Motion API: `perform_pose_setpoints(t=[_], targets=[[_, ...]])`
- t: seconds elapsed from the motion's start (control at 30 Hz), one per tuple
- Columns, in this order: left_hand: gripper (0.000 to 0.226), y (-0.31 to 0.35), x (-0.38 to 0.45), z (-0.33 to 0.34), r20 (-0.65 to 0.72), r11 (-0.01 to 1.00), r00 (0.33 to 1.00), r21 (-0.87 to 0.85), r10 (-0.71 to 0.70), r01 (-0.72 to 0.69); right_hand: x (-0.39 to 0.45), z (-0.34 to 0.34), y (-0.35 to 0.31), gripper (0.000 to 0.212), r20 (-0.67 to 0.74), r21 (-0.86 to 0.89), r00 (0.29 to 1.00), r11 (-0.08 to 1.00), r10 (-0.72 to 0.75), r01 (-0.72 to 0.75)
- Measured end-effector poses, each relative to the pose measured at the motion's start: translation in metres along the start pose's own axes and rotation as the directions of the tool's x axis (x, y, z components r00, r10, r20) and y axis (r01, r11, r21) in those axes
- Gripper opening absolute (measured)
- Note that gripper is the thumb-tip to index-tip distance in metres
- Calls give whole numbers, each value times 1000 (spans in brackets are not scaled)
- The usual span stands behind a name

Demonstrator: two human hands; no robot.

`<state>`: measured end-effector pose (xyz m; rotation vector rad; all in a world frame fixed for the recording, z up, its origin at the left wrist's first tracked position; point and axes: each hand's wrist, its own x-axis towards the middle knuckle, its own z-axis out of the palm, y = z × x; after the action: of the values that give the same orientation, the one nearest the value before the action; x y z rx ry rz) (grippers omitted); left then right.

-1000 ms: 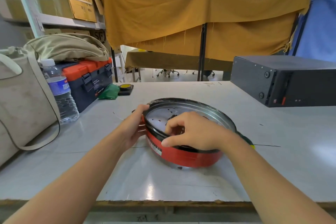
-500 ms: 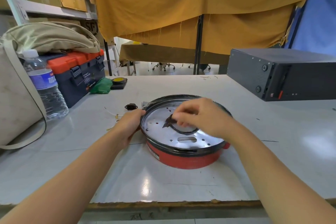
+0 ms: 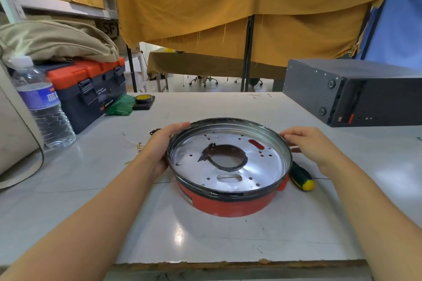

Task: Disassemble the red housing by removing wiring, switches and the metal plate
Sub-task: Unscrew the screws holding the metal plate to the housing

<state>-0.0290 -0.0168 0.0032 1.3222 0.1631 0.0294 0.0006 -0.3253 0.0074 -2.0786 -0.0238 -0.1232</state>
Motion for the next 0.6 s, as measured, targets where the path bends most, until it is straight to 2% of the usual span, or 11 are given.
perform_pose_setpoints(t=[0.13, 0.3, 0.43, 0.6], targets=[[28, -7, 5, 0, 18, 993, 1000, -114, -24, 26, 6, 4, 15, 27, 80, 9, 995, 998, 57, -58], [26, -22, 14, -6, 153, 979, 988, -205, 31, 1, 6, 3, 24, 30, 92, -165, 995, 986, 28, -12], [34, -25, 18, -9, 157, 974, 986, -227, 47, -10, 7, -2, 27, 30, 58, -268, 998, 963, 24, -7], [36, -25, 19, -8, 162, 979, 985, -202, 58, -25, 7, 1, 29, 18, 0, -336, 1000, 942, 3, -3]])
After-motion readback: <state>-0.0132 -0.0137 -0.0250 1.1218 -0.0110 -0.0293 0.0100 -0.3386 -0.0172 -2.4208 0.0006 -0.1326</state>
